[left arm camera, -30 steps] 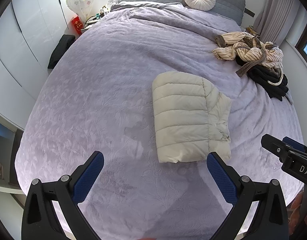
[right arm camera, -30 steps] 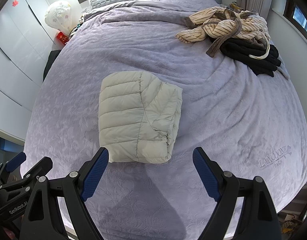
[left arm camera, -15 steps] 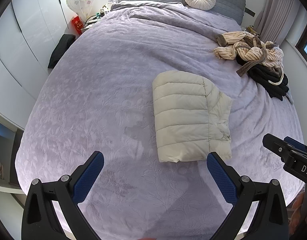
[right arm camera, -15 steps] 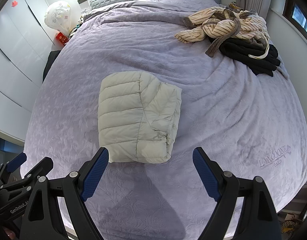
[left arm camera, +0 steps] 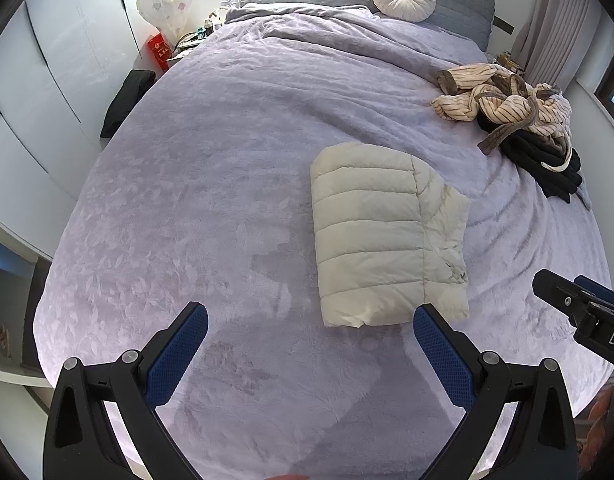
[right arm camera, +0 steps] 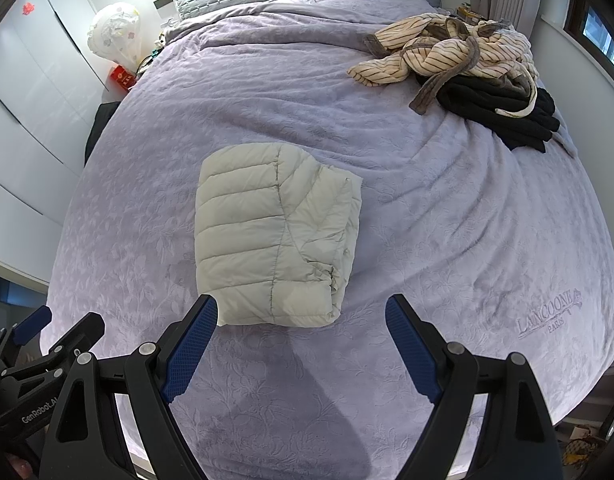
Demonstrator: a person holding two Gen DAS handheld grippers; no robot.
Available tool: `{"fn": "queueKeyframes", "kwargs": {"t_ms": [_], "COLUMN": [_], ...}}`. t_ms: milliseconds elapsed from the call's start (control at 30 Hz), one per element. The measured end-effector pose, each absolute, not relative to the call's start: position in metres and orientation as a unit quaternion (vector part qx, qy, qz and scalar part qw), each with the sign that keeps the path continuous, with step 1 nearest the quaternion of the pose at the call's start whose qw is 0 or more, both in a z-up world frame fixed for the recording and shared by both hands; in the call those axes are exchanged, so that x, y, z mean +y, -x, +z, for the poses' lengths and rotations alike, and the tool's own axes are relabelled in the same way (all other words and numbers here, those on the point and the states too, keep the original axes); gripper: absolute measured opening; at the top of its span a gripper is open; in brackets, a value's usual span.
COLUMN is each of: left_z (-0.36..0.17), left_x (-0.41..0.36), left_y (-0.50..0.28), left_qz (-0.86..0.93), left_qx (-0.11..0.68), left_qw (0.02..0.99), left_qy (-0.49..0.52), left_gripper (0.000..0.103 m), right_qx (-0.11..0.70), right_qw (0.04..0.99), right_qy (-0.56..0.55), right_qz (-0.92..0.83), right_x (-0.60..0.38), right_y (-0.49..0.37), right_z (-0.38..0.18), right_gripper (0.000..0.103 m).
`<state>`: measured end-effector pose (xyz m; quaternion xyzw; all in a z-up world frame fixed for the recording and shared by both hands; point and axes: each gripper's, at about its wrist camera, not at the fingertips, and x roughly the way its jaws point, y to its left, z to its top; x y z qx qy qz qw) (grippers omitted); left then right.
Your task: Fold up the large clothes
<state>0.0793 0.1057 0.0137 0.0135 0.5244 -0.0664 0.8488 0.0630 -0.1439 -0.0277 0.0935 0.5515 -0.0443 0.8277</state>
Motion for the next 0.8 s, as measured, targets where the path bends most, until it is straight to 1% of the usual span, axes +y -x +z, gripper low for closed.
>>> {"fn": "queueKeyframes", "kwargs": {"t_ms": [567, 800], "left_z": [0.0145, 0.017], "left_x": [0.1065, 0.1016], "left_y": [-0.0861, -0.0859], "left_qz": [-0.071, -0.079], "left_qx": [0.525, 0.516], "left_qw": [0.848, 0.852], "left_qy": [-0.013, -0.03], "left_gripper": [0.103, 0.103], "right_qx": [0.551, 0.552], "right_qw": [0.828, 0.828], "right_qy": [-0.091, -0.091], "right_qz": [-0.047, -0.047], "right_x": [-0.143, -0.1428], "right_y": [-0.0615, -0.0612], "right_z": [-0.0275, -0.0277], "right_gripper": [0.088, 0.088]}}
